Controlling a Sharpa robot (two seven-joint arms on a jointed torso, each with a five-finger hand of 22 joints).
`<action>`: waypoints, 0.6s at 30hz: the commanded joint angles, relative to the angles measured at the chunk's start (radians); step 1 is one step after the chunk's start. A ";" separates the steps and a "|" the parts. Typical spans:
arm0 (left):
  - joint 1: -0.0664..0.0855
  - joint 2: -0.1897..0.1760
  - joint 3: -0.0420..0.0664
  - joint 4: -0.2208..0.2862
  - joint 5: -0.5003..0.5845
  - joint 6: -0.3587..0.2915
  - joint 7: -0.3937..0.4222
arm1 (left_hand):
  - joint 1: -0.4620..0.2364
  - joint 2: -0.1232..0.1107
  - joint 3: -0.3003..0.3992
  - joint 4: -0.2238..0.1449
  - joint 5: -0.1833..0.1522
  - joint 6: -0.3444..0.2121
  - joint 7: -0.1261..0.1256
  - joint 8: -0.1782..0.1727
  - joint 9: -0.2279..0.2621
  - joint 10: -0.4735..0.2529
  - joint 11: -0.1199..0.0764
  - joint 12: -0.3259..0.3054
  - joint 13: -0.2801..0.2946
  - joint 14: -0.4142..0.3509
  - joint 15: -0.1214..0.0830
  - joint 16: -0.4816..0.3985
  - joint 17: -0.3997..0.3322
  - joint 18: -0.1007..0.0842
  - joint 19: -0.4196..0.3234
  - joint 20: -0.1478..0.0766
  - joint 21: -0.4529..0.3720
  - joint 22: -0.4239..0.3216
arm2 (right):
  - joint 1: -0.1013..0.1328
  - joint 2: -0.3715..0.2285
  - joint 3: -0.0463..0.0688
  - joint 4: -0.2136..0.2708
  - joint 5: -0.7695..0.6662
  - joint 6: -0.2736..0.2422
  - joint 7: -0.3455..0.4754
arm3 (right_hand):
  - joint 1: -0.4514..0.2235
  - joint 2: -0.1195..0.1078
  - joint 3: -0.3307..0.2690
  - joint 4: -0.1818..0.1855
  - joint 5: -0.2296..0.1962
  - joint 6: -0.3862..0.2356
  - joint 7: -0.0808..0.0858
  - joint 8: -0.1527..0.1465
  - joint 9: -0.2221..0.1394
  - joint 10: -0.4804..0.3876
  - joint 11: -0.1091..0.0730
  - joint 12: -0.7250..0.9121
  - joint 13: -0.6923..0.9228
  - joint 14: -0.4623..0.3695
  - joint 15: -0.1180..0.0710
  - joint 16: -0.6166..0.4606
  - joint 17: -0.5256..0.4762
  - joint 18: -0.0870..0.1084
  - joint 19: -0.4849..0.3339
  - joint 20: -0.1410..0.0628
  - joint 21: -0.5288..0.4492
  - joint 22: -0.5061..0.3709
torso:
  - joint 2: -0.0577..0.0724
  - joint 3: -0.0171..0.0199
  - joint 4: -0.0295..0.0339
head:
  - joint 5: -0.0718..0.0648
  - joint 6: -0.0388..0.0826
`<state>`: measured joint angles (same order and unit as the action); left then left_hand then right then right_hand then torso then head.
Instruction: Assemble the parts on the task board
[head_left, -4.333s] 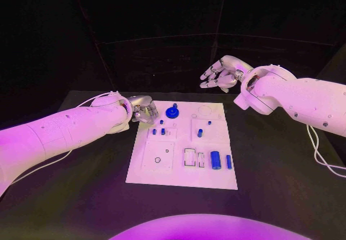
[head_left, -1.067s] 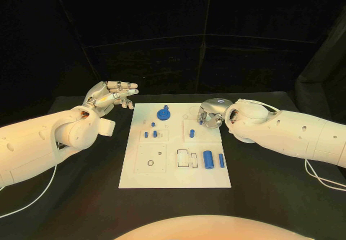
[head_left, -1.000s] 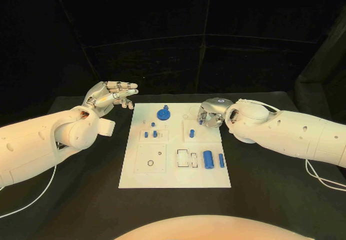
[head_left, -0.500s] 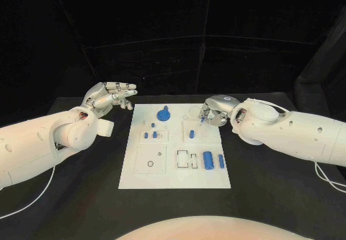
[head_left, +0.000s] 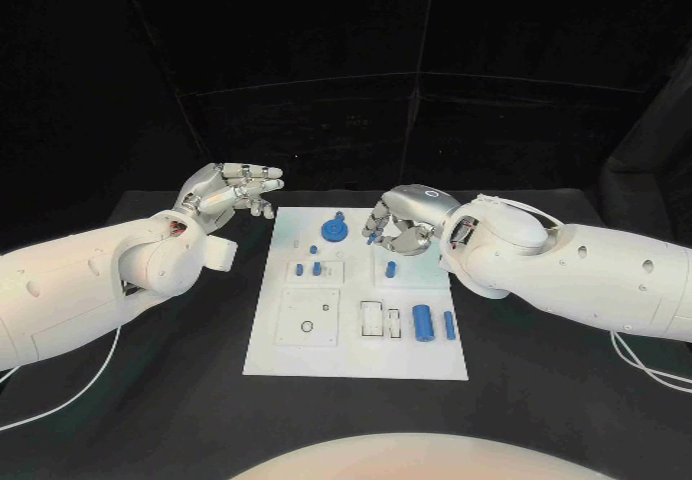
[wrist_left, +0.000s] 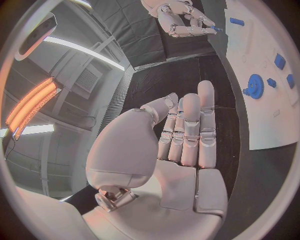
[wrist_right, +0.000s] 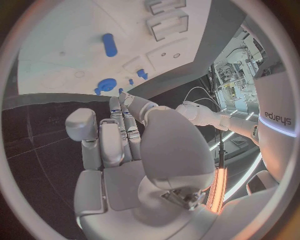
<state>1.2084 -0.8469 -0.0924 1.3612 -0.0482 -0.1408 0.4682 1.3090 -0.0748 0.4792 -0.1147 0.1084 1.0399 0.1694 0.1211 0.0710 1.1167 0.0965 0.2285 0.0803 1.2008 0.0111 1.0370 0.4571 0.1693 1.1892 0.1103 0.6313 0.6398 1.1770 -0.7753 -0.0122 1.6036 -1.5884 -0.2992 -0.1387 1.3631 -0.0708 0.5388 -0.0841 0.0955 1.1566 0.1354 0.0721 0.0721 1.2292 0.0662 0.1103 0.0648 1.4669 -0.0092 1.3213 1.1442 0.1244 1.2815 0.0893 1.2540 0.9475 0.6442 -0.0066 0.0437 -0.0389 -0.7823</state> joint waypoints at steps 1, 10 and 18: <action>0.002 0.003 0.001 0.001 0.005 0.002 0.003 | 0.008 0.000 0.000 -0.005 0.000 0.005 0.004 0.007 -0.001 -0.006 0.003 0.005 -0.001 -0.006 -0.001 -0.006 -0.001 0.014 -0.004 -0.002 -0.007 -0.001 | 0.003 0.029 0.001 0.000 -0.004 -0.006 0.006 | -0.007 -0.007 0.006 0.000 -0.001 0.008 0.002 0.001 0.000 0.008 0.001 -0.002 0.000 0.034 -0.007 0.003 0.001 -0.004 0.006 -0.001 0.004 0.000 | 0.001 -0.0004 0.0012 | 0.022 -0.007; 0.003 0.011 0.001 0.000 0.005 0.001 0.002 | 0.008 0.000 0.000 -0.005 0.000 0.005 0.004 0.007 -0.001 -0.006 0.003 0.005 -0.001 -0.006 -0.001 -0.006 -0.001 0.014 -0.004 -0.002 -0.007 -0.001 | -0.022 0.137 -0.029 -0.039 -0.026 0.061 0.024 | -0.007 -0.006 0.014 -0.003 0.010 0.006 0.004 -0.001 0.000 0.007 0.002 -0.005 0.000 0.033 -0.006 0.003 -0.002 -0.004 0.005 -0.001 0.004 -0.002 | 0.002 0.0012 -0.0024 | 0.077 -0.026; 0.003 0.016 0.001 0.000 0.005 0.000 0.001 | 0.010 -0.001 -0.002 -0.008 -0.001 0.005 0.005 0.007 -0.001 -0.007 0.003 0.007 -0.002 -0.006 0.000 -0.006 -0.002 0.014 -0.003 -0.003 -0.007 -0.001 | -0.059 0.184 -0.065 -0.066 -0.056 0.093 0.034 | -0.011 -0.008 0.016 -0.004 0.014 0.005 0.005 -0.002 -0.001 0.006 0.003 -0.007 0.000 0.033 -0.005 0.003 -0.003 -0.003 0.003 -0.001 0.003 -0.004 | 0.001 0.0020 -0.0020 | 0.096 -0.034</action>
<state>1.2092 -0.8330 -0.0923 1.3602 -0.0479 -0.1413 0.4657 1.3090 -0.0748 0.4764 -0.1175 0.1083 1.0399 0.1694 0.1249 0.0710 1.1167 0.0965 0.2285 0.0799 1.2008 0.0111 1.0370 0.4560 0.1692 1.1892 0.1103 0.6314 0.6400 1.1177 -0.5950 -0.0780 1.5398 -1.6147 -0.2408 -0.1203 1.3579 -0.0761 0.5498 -0.0865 0.1054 1.1592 0.1380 0.0685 0.0705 1.2291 0.0662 0.1103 0.0639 1.4668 -0.0092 1.3213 1.1427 0.1244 1.2815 0.0893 1.2540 0.9450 0.6458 -0.0053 0.0421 0.0549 -0.8153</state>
